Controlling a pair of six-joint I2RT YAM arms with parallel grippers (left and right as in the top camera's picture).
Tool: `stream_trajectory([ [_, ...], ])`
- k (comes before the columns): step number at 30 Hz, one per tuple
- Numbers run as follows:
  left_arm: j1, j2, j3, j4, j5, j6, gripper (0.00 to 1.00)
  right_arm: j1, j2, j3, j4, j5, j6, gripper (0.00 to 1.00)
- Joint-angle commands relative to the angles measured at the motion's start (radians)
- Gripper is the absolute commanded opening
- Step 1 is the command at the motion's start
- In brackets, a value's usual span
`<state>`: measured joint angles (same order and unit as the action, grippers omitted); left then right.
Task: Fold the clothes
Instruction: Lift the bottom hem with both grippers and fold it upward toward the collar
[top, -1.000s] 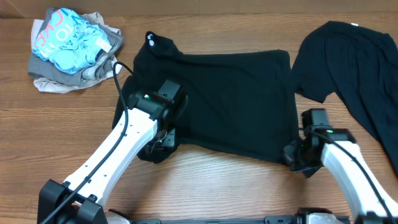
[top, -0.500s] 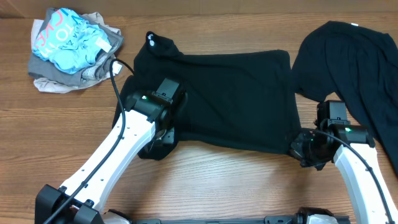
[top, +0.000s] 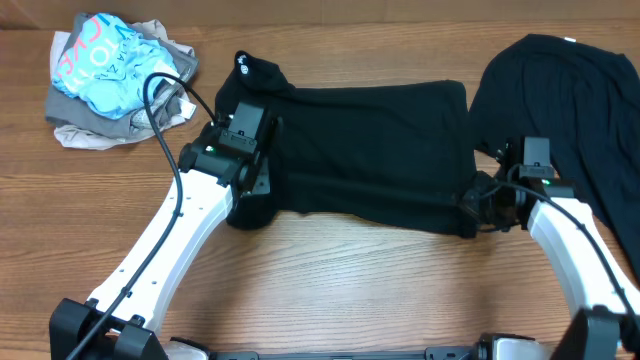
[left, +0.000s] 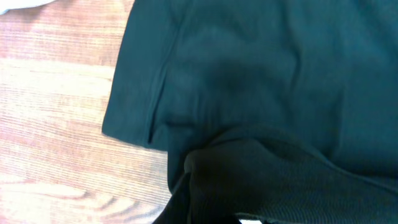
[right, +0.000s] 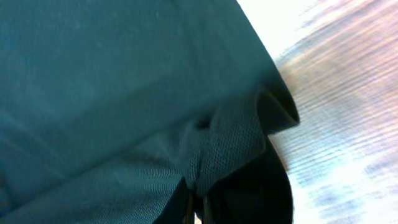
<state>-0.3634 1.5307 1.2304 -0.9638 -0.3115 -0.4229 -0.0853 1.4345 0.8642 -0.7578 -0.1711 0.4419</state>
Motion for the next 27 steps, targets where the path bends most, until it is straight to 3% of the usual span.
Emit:
stream_trajectory([
  [1, 0.011, -0.012, 0.021, 0.044, -0.040, 0.043, 0.04, -0.008, 0.059, 0.024, 0.066, -0.026, -0.031, 0.04],
  [23, 0.063, 0.197, 0.021, 0.234, -0.062, 0.043, 0.04, 0.008, 0.146, 0.024, 0.301, -0.032, -0.055, 0.04],
  [25, 0.063, 0.210, 0.022, 0.264, -0.062, 0.043, 0.31, 0.008, 0.153, 0.024, 0.312, -0.032, -0.058, 0.04],
  [26, 0.063, 0.213, 0.022, 0.277, -0.061, 0.043, 0.47, 0.008, 0.153, 0.024, 0.316, -0.032, -0.058, 0.11],
  [27, 0.063, 0.214, 0.022, 0.285, -0.061, 0.051, 0.62, 0.008, 0.153, 0.024, 0.320, -0.033, -0.061, 0.23],
])
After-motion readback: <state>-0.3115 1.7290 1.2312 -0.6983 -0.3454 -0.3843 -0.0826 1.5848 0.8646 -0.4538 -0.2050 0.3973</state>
